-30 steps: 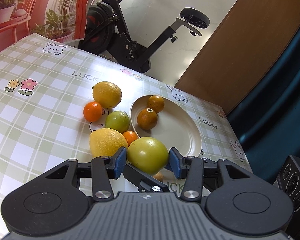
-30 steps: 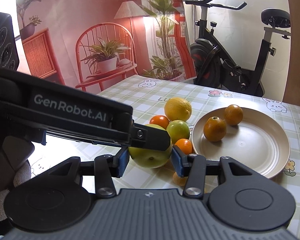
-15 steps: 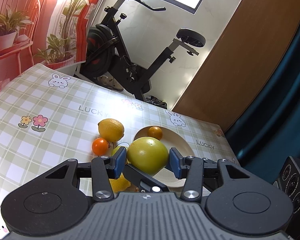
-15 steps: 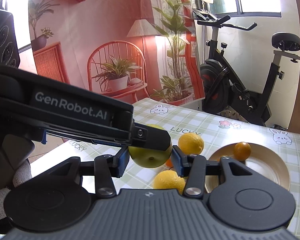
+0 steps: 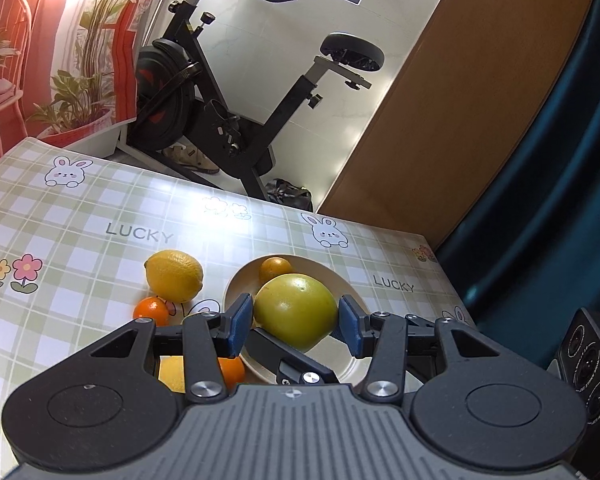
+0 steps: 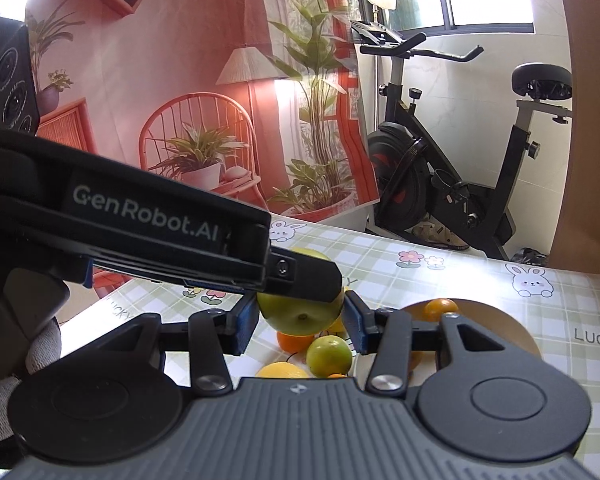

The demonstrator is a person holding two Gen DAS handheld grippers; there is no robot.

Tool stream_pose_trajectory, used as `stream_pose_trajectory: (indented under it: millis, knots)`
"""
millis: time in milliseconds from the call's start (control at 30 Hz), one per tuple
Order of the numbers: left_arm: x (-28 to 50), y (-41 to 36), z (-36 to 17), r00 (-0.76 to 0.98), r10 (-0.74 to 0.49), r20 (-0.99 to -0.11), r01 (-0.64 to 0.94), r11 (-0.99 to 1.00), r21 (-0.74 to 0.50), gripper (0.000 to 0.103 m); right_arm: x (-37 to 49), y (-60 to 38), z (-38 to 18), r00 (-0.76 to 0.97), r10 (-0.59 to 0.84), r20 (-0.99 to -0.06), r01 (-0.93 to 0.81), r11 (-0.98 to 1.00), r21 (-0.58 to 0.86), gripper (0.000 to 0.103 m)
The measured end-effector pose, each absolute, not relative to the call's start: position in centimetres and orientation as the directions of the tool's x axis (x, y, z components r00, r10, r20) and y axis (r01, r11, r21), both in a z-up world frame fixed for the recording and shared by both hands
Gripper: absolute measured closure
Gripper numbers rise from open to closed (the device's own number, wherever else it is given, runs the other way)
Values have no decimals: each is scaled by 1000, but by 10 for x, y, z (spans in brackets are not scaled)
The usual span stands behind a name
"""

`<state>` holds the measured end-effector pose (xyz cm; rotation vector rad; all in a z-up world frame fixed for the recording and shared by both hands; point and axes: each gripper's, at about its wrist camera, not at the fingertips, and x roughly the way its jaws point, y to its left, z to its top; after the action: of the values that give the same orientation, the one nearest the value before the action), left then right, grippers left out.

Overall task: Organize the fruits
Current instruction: 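Lower the green apple onto the plate and open the left tool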

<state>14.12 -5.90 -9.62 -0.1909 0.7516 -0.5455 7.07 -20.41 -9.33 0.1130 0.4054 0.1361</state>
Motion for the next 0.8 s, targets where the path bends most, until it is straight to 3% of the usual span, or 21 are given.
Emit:
stream_pose_trajectory:
  millis: [800]
  knots:
    - [222, -142, -169, 437, -525, -730, 482, 822, -303, 53, 128, -313, -164, 853, 76, -516, 53, 972, 230, 55]
